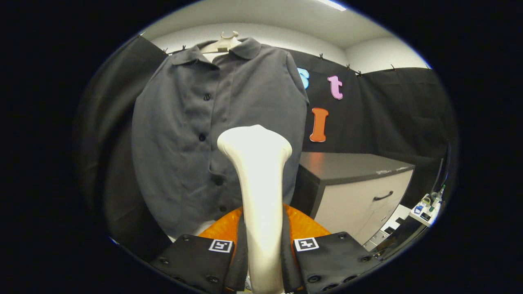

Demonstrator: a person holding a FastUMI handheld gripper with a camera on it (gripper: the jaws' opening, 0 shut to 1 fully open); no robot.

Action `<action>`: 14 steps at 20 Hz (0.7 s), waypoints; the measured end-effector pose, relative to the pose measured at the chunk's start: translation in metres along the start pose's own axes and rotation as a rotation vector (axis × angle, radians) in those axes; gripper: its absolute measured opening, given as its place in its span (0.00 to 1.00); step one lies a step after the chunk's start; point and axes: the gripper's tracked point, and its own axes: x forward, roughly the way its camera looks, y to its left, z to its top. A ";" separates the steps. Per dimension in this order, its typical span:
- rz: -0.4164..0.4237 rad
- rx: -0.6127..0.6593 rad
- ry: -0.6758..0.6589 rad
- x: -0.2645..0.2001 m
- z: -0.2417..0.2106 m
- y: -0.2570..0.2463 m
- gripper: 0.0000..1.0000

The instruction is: Iron the clothes twice with a garment steamer, once on the left side and once on the right side.

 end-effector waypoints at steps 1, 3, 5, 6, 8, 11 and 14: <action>0.005 0.008 -0.044 -0.001 0.020 0.004 0.41; 0.026 0.005 -0.117 -0.002 0.057 0.015 0.41; 0.063 0.008 -0.177 -0.014 0.085 0.026 0.41; 0.085 0.014 -0.203 -0.021 0.098 0.037 0.41; 0.104 0.005 -0.254 -0.024 0.126 0.055 0.41; 0.155 -0.017 -0.296 -0.023 0.150 0.088 0.41; 0.212 0.013 -0.303 -0.023 0.159 0.119 0.41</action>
